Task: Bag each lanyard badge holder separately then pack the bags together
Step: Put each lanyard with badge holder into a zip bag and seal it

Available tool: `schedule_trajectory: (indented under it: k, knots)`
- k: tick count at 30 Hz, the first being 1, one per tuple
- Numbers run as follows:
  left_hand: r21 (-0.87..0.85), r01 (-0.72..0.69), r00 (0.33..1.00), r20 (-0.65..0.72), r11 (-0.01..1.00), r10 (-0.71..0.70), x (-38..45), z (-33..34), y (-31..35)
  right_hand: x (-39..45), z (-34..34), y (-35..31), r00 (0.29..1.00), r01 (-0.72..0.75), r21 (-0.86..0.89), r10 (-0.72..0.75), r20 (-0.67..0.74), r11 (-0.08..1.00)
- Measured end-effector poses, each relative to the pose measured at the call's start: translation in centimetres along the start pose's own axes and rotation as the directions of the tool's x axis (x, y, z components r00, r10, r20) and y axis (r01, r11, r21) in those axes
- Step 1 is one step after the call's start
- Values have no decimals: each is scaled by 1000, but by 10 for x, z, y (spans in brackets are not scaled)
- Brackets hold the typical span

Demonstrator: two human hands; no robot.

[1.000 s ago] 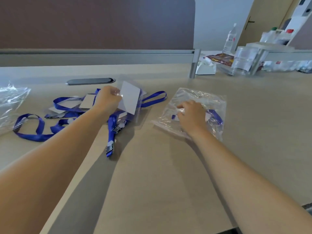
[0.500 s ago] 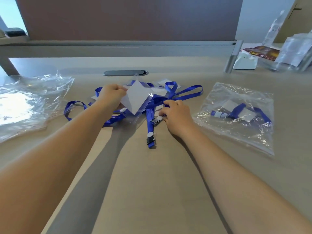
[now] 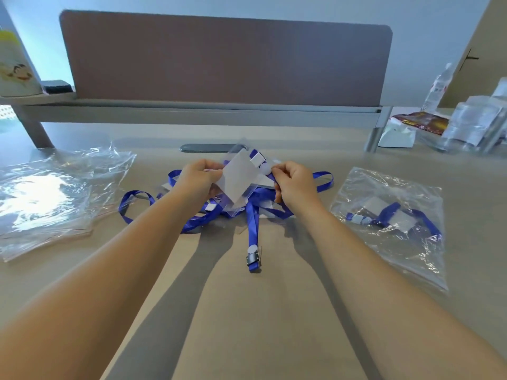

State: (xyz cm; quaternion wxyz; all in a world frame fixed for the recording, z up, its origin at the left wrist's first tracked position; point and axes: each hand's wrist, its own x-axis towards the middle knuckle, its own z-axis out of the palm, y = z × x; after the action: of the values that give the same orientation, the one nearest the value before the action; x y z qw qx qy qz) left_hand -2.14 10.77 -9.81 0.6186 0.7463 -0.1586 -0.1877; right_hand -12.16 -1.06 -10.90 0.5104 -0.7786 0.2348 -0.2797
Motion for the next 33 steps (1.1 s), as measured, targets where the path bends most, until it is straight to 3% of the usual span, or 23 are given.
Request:
schedule_trajectory:
  k: [5,11,18,25,30,33]
  knots:
    - [-90,-8,993,118,996,18,-9,10,5,-2,4,-10,977,-183,85,172,129,979]
    - [-215,107,967,252,971,-50,-17,14,13,-8,2,-15,966,-227,94,212,148,969]
    - [-257,80,982,186,963,-32,-17,23,9,-10,10,-19,977,-184,91,171,128,979]
    - [-166,-64,993,-111,984,46,-6,15,13,-13,6,-24,959,-134,107,102,263,985]
    - [-316,-29,985,-171,948,-27,-4,-3,28,-15,-8,-22,918,-115,74,77,389,991]
    - [-511,-11,989,-131,859,-65,-3,-21,33,-15,-12,-17,895,-118,94,64,442,989]
